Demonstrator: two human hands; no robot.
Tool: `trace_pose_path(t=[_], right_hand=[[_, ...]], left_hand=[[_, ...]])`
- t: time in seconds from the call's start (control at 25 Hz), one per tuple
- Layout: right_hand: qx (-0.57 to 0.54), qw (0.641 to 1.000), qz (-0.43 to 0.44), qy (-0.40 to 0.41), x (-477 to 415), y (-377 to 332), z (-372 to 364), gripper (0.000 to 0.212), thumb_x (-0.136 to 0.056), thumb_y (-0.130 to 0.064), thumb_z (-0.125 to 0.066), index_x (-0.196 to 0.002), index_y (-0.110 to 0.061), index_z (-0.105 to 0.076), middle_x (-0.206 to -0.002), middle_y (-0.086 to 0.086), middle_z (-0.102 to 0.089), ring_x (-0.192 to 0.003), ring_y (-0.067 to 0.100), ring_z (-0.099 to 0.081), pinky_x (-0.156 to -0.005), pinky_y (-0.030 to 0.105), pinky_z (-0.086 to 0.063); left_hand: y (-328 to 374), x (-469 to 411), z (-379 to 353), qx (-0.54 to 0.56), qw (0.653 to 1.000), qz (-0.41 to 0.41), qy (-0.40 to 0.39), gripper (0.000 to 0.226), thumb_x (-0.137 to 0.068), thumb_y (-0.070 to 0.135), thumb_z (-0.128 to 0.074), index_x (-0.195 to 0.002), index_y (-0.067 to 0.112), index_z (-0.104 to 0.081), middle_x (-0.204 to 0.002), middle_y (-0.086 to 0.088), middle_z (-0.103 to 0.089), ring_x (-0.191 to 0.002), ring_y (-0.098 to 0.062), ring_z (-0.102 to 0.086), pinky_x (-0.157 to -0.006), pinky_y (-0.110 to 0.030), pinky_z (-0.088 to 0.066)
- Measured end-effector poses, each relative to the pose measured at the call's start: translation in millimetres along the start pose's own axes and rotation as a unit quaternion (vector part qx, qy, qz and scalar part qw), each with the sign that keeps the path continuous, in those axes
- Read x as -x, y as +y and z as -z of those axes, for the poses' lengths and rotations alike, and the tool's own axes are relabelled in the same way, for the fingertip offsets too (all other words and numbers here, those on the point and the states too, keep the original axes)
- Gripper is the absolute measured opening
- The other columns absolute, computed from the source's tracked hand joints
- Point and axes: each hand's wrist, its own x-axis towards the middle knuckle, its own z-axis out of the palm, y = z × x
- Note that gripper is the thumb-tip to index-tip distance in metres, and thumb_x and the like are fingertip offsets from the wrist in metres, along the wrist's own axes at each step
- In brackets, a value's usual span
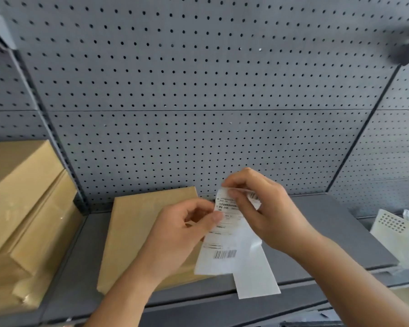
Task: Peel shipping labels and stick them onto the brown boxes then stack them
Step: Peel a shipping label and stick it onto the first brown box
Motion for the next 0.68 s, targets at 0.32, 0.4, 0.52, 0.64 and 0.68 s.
trace_pose_path(t=[0.32, 0.4, 0.52, 0.64, 0.68], right_hand=[[-0.221, 0.916, -0.333, -0.033, -26, 20, -60, 0.027, -0.098, -0.032, -0.059, -0.125, -0.026, -0.058, -0.114, -0.009, -0.070, -0.106, 0.009, -0.067, -0.086, 0.025, -0.055], [-0.332, 0.845, -0.412, -0.081, -22, 29, -80, 0.027, -0.099, -0.034, -0.058, -0.116, -0.014, -0.066, -0.107, 0.005, -0.076, -0.097, 0.020, -0.071, -0.087, 0.035, -0.058], [-0.393, 0.795, -0.448, -0.111, -20, 31, -105, 0.025, -0.099, -0.026, -0.060, -0.105, -0.005, -0.072, -0.098, 0.012, -0.075, -0.082, 0.021, -0.065, -0.074, 0.032, -0.054], [-0.393, 0.789, -0.462, -0.102, -25, 33, -125, 0.019, -0.098, -0.019, -0.062, -0.099, -0.003, -0.072, -0.096, 0.017, -0.075, -0.080, 0.021, -0.061, -0.072, 0.030, -0.050], [-0.382, 0.795, -0.460, -0.100, -27, 34, -130, 0.019, -0.097, -0.018, -0.063, -0.099, -0.002, -0.072, -0.099, 0.019, -0.075, -0.079, 0.021, -0.060, -0.072, 0.031, -0.050]], left_hand=[[-38, 0, 54, 0.021, 0.982, 0.086, 0.168, 0.010, -0.096, 0.021, -0.068, -0.096, 0.016, -0.077, -0.091, 0.004, -0.081, -0.083, -0.012, -0.077, -0.065, -0.025, -0.056], [-49, 0, 65, 0.031, 0.974, 0.109, 0.194, 0.010, -0.096, 0.021, -0.068, -0.095, 0.016, -0.077, -0.090, 0.003, -0.081, -0.083, -0.015, -0.077, -0.068, -0.029, -0.055], [-65, -1, 80, 0.043, 0.965, 0.144, 0.216, 0.010, -0.095, 0.021, -0.070, -0.094, 0.017, -0.079, -0.090, 0.001, -0.081, -0.088, -0.020, -0.077, -0.072, -0.034, -0.055], [-78, -2, 90, 0.054, 0.958, 0.177, 0.218, 0.010, -0.095, 0.020, -0.070, -0.097, 0.015, -0.078, -0.092, 0.000, -0.082, -0.090, -0.021, -0.078, -0.081, -0.043, -0.063], [-81, -3, 93, 0.055, 0.956, 0.186, 0.219, 0.010, -0.096, 0.019, -0.070, -0.097, 0.014, -0.078, -0.091, 0.000, -0.082, -0.089, -0.020, -0.078, -0.083, -0.044, -0.063]])
